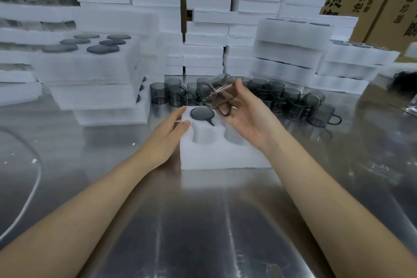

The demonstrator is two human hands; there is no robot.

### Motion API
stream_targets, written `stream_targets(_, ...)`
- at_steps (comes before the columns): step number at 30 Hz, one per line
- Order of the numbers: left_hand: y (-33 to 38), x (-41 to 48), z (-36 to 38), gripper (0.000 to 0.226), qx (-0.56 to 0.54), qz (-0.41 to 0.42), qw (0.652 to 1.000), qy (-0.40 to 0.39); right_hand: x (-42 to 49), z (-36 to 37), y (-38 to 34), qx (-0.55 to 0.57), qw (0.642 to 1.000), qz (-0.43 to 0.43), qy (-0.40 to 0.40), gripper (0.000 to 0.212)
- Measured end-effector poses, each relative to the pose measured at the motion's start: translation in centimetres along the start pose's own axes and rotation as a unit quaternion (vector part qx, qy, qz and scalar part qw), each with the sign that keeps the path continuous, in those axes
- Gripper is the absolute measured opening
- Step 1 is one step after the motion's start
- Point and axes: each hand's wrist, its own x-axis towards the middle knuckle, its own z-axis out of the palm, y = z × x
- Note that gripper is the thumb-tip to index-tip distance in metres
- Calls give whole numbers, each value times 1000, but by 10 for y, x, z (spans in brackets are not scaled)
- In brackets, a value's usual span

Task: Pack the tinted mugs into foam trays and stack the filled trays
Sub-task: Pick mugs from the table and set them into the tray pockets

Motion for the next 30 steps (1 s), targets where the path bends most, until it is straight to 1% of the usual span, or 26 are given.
stream_targets(1,0,0,0,62,-1,-4,1000,0,-1,1,1,-24,1000,-2,-11,28)
stream_targets(3,0,0,0,62,-2,-6,1000,0,-3,3,3,-79,997,-9,-5,28)
stream_targets(5,0,0,1,52,-3,0,1000,0,-3,6,5,-136,990,-18,17,29)
stream_targets(7,-1,0,1,45,-2,2,1000,1,-3,7,6,-162,986,-26,32,31)
stream_targets(9,-1,-1,0,45,2,0,1000,2,-4,8,6,-149,988,-25,38,31)
stream_targets(11,-1,-1,0,46,7,0,1000,-1,-4,8,5,-115,993,-16,23,42)
stream_targets(12,-1,-1,0,46,9,1,1000,-2,-5,8,4,-110,994,-13,13,48)
stream_targets(13,-1,-1,0,45,10,2,1000,-2,-5,9,4,-116,993,-13,6,50)
stream_targets(15,-1,0,1,45,11,2,1000,-1,-4,9,4,-148,989,-18,-2,43)
stream_targets(17,-1,0,1,44,14,-3,1000,0,-3,8,6,-175,984,-27,-13,31)
stream_targets(21,-2,1,1,45,8,-4,1000,0,-1,4,8,-141,988,-45,-48,22)
stream_targets(23,-3,1,1,45,7,-2,1000,-1,0,2,6,-133,987,-71,-63,23)
stream_targets(26,-3,1,1,40,4,-4,1000,4,-1,0,6,-158,980,-97,-71,25)
stream_targets(28,-2,0,2,32,6,-7,1000,8,-1,1,7,-136,981,-98,-102,33)
stream_targets(30,-1,0,2,29,9,-7,1000,10,-3,2,6,-105,981,-86,-136,33)
